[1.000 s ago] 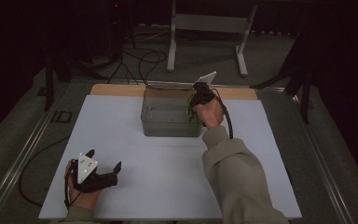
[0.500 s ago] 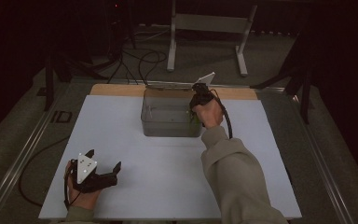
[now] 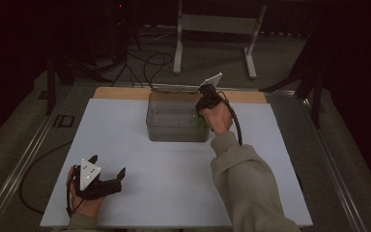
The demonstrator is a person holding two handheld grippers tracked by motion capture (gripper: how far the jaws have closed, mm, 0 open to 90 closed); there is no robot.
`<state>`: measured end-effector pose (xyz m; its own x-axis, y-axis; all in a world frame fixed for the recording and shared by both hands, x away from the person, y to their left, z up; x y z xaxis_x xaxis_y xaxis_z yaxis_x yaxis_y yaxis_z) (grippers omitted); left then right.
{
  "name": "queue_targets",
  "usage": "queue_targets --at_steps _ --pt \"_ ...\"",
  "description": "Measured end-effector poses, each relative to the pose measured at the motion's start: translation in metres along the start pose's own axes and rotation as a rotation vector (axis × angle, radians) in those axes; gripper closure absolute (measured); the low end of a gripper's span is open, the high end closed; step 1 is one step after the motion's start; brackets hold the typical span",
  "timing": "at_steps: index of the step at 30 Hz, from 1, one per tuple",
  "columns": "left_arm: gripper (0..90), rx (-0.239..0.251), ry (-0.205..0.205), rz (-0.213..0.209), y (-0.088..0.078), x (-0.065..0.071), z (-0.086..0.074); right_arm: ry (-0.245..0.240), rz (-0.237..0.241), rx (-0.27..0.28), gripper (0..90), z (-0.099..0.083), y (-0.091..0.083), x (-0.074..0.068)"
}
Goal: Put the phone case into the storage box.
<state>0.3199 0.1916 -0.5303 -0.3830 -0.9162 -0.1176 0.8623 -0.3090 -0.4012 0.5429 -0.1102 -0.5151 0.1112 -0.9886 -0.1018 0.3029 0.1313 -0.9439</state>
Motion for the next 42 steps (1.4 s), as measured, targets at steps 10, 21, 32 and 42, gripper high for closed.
queue_targets --at_steps 10,21,32,42 --pt "0.3 0.000 0.002 0.001 0.000 0.000 0.000 -0.045 0.009 0.069 66.5 0.004 -0.014 -0.001" --pt "0.3 0.001 0.000 0.003 0.000 0.001 0.000 -0.066 0.095 0.149 62.7 0.004 -0.031 -0.002" --pt "0.3 -0.003 0.002 0.004 0.000 0.001 0.000 -0.133 0.136 0.260 47.0 -0.005 -0.036 0.002" --pt "0.3 -0.001 0.000 0.006 0.000 0.000 0.000 -0.202 0.177 0.415 28.7 -0.011 -0.050 -0.002"
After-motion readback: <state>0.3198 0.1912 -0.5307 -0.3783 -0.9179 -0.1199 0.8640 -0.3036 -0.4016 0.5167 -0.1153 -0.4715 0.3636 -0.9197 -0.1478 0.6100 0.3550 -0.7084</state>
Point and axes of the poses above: each handheld gripper's, and its own axes: y roughly forward along the jaws, z roughly out of its top, x roughly to its right, the point moved 10 cm from there along y, roughly forward along the jaws, and after that the axes turned 3 degrees about y, right-handed, at the moved point
